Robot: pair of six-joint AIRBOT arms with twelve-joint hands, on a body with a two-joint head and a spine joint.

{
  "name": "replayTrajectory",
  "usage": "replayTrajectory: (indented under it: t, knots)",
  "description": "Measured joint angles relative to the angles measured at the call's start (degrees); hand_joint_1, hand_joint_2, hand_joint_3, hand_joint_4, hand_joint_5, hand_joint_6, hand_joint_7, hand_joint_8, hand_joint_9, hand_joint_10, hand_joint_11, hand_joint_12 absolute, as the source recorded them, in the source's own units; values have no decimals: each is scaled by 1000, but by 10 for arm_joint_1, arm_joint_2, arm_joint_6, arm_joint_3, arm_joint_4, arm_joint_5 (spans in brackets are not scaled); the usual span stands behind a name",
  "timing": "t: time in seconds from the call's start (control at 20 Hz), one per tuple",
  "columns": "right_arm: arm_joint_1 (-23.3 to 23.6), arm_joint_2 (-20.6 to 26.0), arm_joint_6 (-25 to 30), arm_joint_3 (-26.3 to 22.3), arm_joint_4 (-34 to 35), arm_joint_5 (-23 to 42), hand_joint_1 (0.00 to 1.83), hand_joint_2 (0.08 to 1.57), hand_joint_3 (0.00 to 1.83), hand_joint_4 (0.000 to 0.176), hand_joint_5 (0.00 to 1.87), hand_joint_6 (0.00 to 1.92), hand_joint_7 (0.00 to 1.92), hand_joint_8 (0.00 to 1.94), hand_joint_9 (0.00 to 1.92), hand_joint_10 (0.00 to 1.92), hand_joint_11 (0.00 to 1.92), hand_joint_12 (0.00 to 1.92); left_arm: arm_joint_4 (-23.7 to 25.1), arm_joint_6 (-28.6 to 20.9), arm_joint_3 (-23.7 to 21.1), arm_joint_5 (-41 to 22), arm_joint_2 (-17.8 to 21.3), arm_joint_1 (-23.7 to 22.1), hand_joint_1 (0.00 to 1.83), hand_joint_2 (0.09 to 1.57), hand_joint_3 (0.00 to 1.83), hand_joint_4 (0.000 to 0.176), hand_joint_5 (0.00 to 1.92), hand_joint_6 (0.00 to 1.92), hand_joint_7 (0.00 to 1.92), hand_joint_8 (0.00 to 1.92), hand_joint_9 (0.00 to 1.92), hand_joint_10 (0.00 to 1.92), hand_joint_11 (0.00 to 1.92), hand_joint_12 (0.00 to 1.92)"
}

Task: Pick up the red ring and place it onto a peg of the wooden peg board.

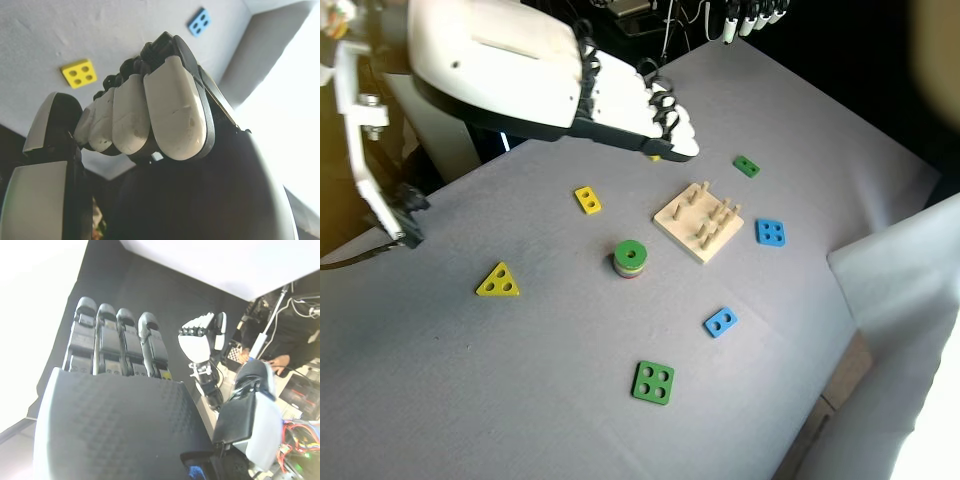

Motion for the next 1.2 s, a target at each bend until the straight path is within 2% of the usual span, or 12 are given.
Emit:
replayTrajectory:
  t: [0.05,0.1,0.15,0.3,0.4,0.5,0.55,0.7,0.85,1.0,1.1,1.2]
  knots:
    - [-11,-13,-10,4,-2,-16,169,749,0,126,258,33,0,0,0,0,0,0,0,0,2,0,-2,0,847,1474,0,176,1370,1921,1556,1921,1673,1921,1777,1921]
    - [-15,-18,-10,6,-2,-21,169,749,0,126,258,33,0,0,0,0,0,0,0,0,3,0,-3,0,847,1474,0,176,1370,1921,1556,1921,1673,1921,1777,1921]
    - [-21,-28,-10,10,3,-33,256,748,0,145,344,25,0,0,0,0,0,0,-2,0,3,1,-3,0,872,1468,0,176,1380,1921,1563,1921,1674,1921,1777,1921]
    - [-29,-45,-10,24,25,-50,472,781,4,158,496,26,0,0,0,0,0,0,-3,0,3,-3,-3,0,873,1465,0,176,1377,1921,1562,1921,1671,1921,1774,1921]
    - [-29,-55,-10,30,34,-65,548,788,3,168,584,21,107,10,0,0,0,0,-3,0,3,-3,-3,0,843,1473,2,176,1376,1921,1560,1921,1670,1921,1773,1921]
    - [-29,-68,-10,35,34,-79,591,812,9,153,655,15,189,6,0,0,0,0,-3,0,3,-4,-3,0,835,1472,1,176,1375,1921,1560,1921,1670,1921,1774,1921]
    - [-29,-79,-10,38,35,-88,628,807,5,166,721,34,206,7,0,0,0,0,-3,0,3,-4,-3,0,845,1463,0,176,1372,1921,1557,1921,1671,1921,1781,1921]
    - [-38,-103,-10,49,40,-103,622,809,5,174,764,15,186,0,0,0,0,0,-3,0,3,-4,-3,0,834,1465,0,176,1373,1921,1557,1921,1669,1921,1775,1921]
    - [-63,-132,-9,74,39,-111,597,848,17,143,744,0,247,16,0,0,0,0,-3,0,3,-3,-3,0,858,1454,0,176,1371,1921,1555,1921,1663,1921,1767,1921]
    - [-77,-156,-9,97,46,-120,601,846,14,137,742,0,256,15,0,0,0,0,-3,0,3,-2,-3,0,854,1451,0,176,1372,1921,1554,1921,1662,1921,1766,1921]
    - [-85,-173,-9,114,55,-122,579,841,9,156,730,0,222,2,0,0,0,0,-3,0,3,-1,-3,0,870,1450,0,176,1367,1921,1544,1921,1656,1921,1767,1921]
    - [-86,-187,-9,129,56,-123,592,840,8,152,729,1,209,0,0,0,0,0,-3,0,3,-1,-3,0,860,1452,0,176,1377,1921,1558,1921,1664,1921,1768,1921]
